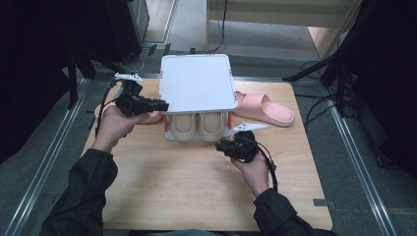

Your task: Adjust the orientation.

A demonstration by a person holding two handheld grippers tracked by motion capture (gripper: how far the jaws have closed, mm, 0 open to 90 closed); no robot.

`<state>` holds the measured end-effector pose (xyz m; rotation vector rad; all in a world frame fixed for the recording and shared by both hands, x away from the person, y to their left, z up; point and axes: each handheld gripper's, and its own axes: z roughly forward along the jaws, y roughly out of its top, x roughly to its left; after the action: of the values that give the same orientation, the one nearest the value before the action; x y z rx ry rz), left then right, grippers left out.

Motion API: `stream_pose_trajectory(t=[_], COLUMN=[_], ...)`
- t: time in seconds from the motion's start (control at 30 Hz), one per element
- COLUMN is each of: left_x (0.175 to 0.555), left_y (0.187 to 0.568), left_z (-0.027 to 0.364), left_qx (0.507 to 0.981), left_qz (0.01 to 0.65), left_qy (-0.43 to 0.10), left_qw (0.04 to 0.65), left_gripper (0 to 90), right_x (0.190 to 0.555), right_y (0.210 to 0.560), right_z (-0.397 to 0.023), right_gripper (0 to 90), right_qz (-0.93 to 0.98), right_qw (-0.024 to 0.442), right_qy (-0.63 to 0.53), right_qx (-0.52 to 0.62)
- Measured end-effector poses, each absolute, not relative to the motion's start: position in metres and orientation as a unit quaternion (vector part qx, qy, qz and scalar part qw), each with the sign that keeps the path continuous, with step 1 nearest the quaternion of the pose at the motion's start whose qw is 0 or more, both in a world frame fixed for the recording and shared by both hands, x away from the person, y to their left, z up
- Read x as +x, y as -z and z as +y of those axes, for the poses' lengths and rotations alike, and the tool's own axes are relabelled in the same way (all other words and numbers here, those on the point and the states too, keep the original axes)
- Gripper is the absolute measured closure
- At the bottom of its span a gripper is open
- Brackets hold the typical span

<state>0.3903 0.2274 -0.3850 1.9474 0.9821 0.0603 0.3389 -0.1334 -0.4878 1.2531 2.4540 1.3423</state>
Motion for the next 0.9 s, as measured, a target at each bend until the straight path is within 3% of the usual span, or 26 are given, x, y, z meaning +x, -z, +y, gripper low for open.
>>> stream_pose_trajectory(t=[0.4, 0.6, 0.9], left_x=[0.368, 0.358, 0.345], left_y=[0.381, 0.384, 0.391], left_z=[0.257, 0.278, 0.306], left_qx=[0.784, 0.772, 0.760], left_qz=[0.421, 0.435, 0.460], left_qy=[-0.043, -0.063, -0.090], left_qw=[0.455, 0.460, 0.450], left_gripper=[56.1, 45.8, 42.1], right_x=[0.320, 0.319, 0.324], right_y=[0.474, 0.471, 0.473], right_z=[-0.161, -0.170, -0.171], right_gripper=[49.4, 46.7, 49.1], right_qz=[0.804, 0.800, 0.809], right_qw=[0.028, 0.038, 0.021], right_qy=[-0.463, -0.470, -0.462], right_qx=[0.372, 0.371, 0.362])
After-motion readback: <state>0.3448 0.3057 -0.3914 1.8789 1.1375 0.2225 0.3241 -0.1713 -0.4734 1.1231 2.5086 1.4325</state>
